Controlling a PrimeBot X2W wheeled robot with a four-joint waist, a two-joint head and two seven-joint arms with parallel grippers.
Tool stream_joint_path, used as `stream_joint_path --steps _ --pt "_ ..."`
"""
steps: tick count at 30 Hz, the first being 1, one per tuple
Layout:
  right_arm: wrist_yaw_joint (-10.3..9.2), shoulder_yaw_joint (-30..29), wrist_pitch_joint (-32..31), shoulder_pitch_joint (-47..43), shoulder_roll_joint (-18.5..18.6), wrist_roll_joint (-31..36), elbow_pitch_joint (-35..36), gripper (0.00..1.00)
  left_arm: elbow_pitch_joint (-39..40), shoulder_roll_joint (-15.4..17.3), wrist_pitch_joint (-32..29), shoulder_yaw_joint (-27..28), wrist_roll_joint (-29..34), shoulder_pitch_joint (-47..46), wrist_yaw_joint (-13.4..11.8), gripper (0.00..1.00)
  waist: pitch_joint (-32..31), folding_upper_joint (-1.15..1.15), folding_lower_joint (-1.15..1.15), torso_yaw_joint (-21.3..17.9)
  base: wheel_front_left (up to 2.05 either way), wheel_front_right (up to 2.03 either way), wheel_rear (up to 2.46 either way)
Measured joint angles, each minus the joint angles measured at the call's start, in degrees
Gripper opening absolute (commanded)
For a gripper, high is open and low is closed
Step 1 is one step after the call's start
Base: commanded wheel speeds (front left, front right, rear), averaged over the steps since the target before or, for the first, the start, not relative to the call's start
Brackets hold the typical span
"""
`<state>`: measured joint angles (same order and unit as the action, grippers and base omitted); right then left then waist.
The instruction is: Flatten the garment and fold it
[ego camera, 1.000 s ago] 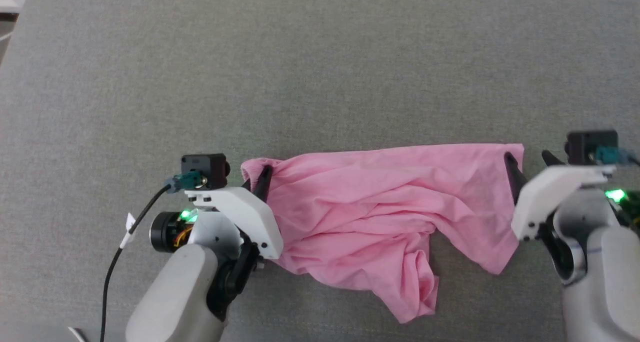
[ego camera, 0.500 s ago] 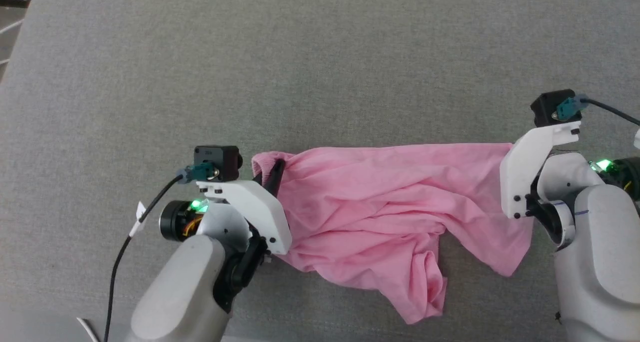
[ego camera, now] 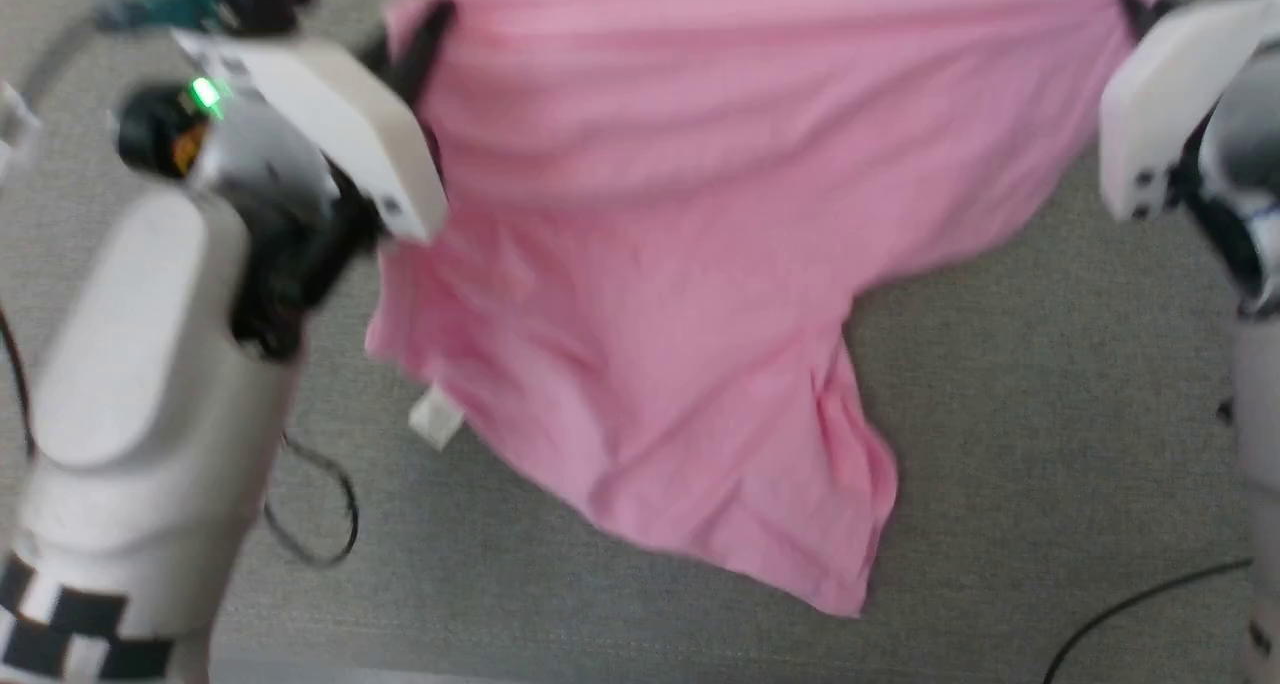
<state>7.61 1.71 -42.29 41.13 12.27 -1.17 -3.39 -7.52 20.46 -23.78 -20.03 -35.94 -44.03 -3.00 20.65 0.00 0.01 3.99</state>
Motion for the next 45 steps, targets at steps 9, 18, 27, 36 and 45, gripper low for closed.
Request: stream_joint_path --steps 9,18,27,36,45 --pt "0.04 3.0 5.2 22.2 2.8 -1.4 -4.3 0.0 -4.0 -0.6 2.8 7.6 -0.8 -19.7 -4.2 0.0 6.2 0.0 0.0 -1.7 0.0 0.0 0.0" --pt "0.13 4.2 17.8 40.8 2.7 3.1 -10.2 0.0 -8.6 -2.2 16.4 12.4 1.1 -35.6 -5.5 0.0 13.3 0.0 0.01 -4.0 0.0 0.0 0.0" --pt "0.33 3.6 25.3 44.9 2.0 5.1 -13.1 0.0 -11.6 -3.3 25.4 12.8 1.3 -37.3 -1.6 0.0 15.2 0.0 0.0 -5.5 0.0 0.0 0.0" --pt "0.03 7.6 23.4 15.9 5.7 -5.2 -9.5 0.0 -13.4 -4.4 26.0 7.9 -0.4 -11.3 3.0 0.0 10.2 0.0 -0.01 -4.5 0.0 0.0 0.0" --pt "0.01 8.6 17.2 -16.2 10.1 -14.2 1.3 0.0 -8.5 -4.0 20.6 0.6 -3.3 17.1 6.6 0.0 2.1 0.0 -0.03 -3.5 0.0 0.0 0.0"
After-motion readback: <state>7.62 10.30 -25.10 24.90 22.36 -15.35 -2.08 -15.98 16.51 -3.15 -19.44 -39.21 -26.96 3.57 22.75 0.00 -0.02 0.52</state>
